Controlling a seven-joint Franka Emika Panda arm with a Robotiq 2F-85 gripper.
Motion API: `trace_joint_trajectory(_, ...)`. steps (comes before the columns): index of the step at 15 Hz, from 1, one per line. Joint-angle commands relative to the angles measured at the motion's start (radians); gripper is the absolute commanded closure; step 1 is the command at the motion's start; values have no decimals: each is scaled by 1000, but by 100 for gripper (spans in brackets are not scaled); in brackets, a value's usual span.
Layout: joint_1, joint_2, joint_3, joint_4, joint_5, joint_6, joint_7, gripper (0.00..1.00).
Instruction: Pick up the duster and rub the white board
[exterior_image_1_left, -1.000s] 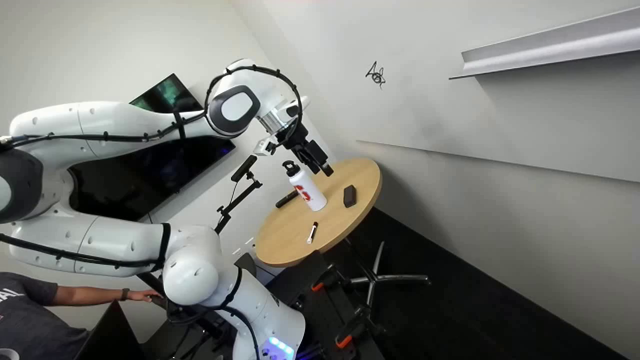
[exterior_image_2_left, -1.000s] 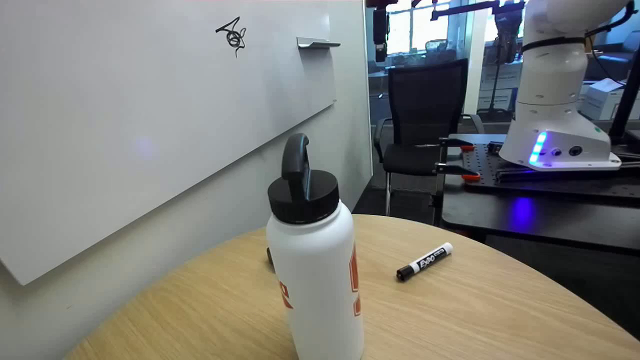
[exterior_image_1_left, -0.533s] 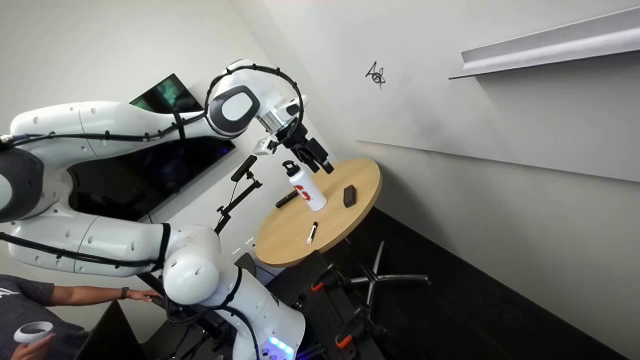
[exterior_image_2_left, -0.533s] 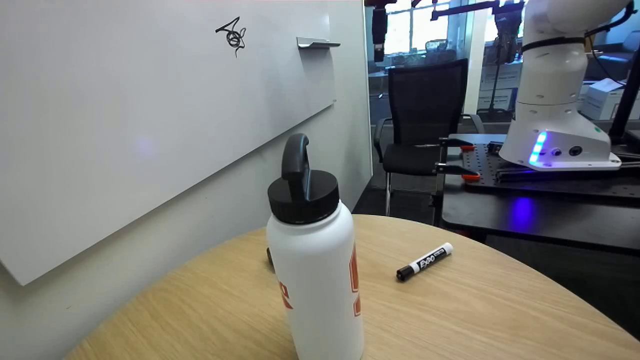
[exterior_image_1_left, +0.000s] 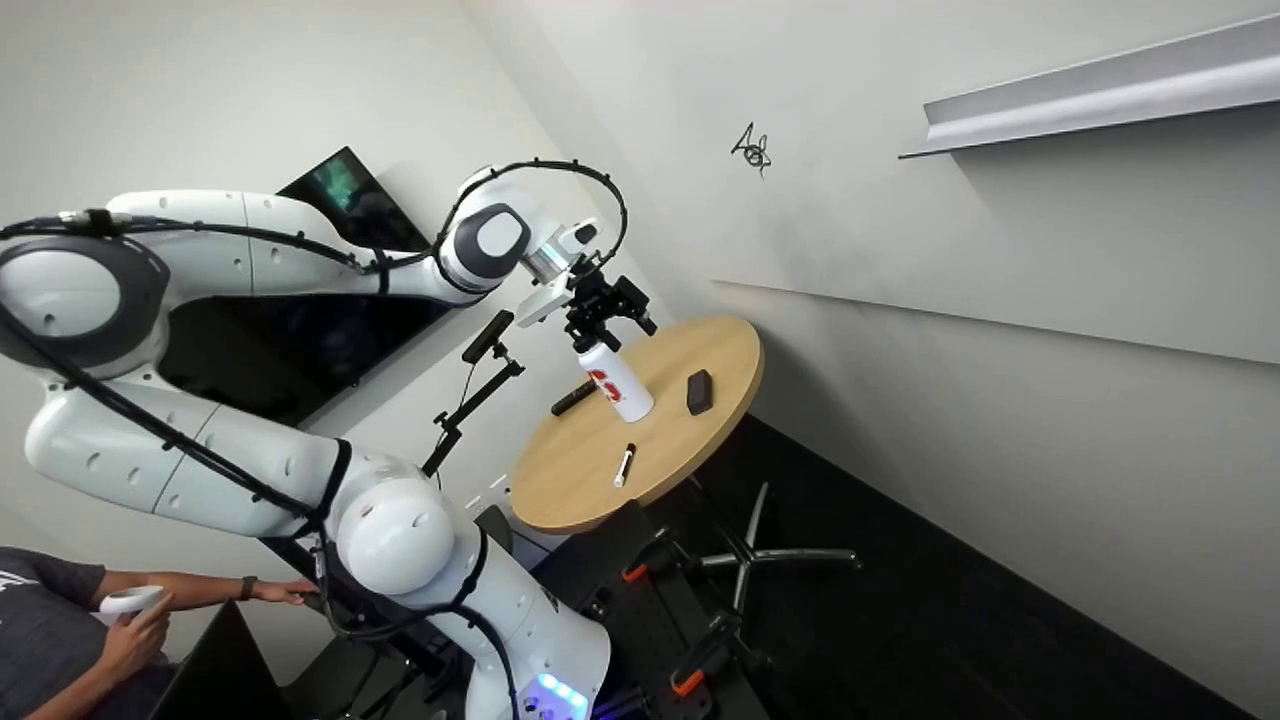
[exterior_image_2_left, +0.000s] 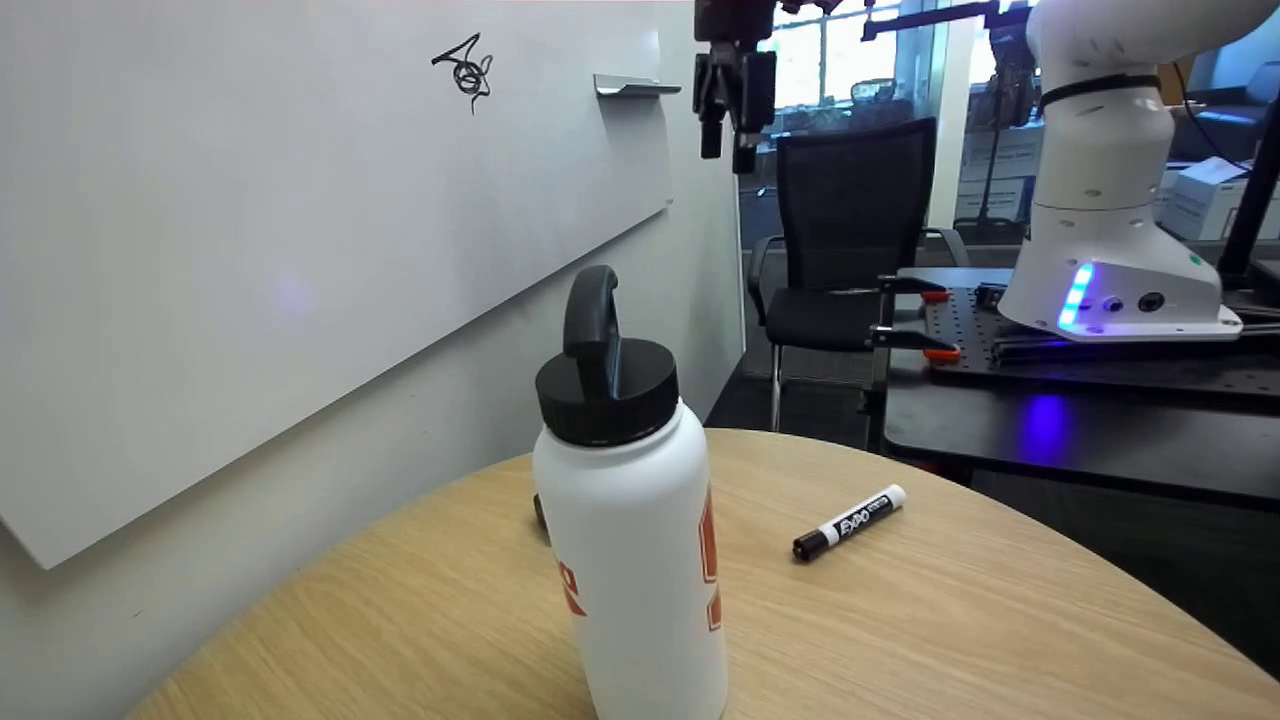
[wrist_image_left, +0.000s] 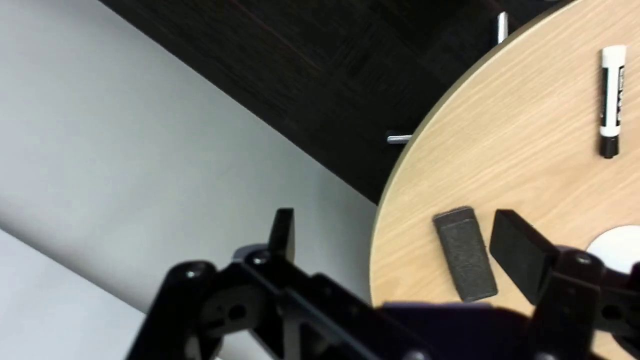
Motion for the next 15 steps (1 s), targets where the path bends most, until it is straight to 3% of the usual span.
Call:
trace_joint_trajectory(1,50,168,34,117,-21,31,-95,0)
trace_joint_trajectory(3,71,225,45,172,-4,23,-152,0)
trace_joint_trajectory(4,59,149,47,100,-5,25,-95,0)
trace_joint_trajectory(10,64,225,56,163,-4,25,-133,0)
trace_joint_trajectory(15,73,366,88,226,-46,186,-147,0)
